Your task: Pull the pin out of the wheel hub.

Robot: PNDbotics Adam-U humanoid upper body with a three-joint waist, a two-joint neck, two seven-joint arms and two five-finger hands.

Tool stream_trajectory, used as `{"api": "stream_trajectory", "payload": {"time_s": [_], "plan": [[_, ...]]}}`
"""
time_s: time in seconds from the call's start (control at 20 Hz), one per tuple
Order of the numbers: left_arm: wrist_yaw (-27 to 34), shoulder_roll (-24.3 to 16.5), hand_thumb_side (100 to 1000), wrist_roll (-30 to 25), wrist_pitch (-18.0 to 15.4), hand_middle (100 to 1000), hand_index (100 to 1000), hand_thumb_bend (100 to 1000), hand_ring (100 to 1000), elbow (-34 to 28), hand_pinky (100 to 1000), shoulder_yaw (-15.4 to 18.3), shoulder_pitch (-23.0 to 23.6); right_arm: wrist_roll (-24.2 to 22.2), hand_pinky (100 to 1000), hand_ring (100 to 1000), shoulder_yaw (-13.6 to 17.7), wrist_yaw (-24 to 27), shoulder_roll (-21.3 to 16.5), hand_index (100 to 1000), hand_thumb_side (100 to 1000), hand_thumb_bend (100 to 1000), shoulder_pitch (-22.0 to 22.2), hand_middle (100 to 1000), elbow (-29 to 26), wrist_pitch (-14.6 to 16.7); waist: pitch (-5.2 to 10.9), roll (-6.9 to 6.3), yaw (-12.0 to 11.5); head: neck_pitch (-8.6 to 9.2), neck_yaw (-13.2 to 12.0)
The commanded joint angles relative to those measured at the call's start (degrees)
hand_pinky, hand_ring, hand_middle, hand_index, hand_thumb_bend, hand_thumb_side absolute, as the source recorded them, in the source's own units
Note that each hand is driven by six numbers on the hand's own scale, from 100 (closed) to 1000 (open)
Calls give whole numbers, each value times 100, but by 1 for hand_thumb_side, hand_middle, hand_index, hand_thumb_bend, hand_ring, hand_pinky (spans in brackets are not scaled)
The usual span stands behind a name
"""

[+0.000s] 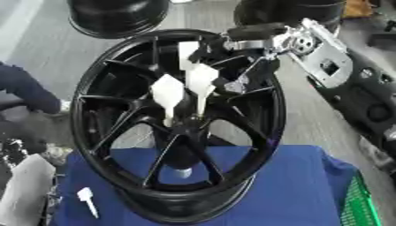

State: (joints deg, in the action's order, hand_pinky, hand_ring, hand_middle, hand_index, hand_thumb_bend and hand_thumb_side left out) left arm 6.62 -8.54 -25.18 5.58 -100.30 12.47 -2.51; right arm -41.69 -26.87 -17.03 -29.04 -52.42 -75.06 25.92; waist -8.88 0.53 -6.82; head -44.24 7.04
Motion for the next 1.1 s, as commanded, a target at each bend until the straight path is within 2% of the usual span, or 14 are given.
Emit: {"api": "stream_trajectory", "payload": {"time_s": [0.05, 0.65, 1.0, 1.1], "plan": [[16, -46, 742, -21, -5, 571, 656, 388, 579, -89, 729, -22, -62, -377, 867, 859, 29, -62, -60, 899, 454, 100, -115, 850, -34, 315, 87, -4, -17, 12, 12], [24, -53, 741, -27, 1, 571, 656, 389, 580, -97, 730, -26, -74, -628, 873, 864, -11, -198, -8, 835, 490, 100, -118, 851, -22, 349, 78, 11, -41, 12, 11], [37, -62, 741, -29, 2, 571, 656, 389, 580, -102, 730, -28, -74, -694, 871, 860, -9, -286, 24, 766, 377, 100, -114, 815, 30, 372, 75, 17, -51, 12, 6], [42, -64, 741, -31, 2, 571, 656, 390, 580, -104, 730, -29, -76, -693, 867, 846, -5, -313, 31, 716, 328, 100, -116, 736, 46, 377, 70, 17, -56, 12, 12]]}}
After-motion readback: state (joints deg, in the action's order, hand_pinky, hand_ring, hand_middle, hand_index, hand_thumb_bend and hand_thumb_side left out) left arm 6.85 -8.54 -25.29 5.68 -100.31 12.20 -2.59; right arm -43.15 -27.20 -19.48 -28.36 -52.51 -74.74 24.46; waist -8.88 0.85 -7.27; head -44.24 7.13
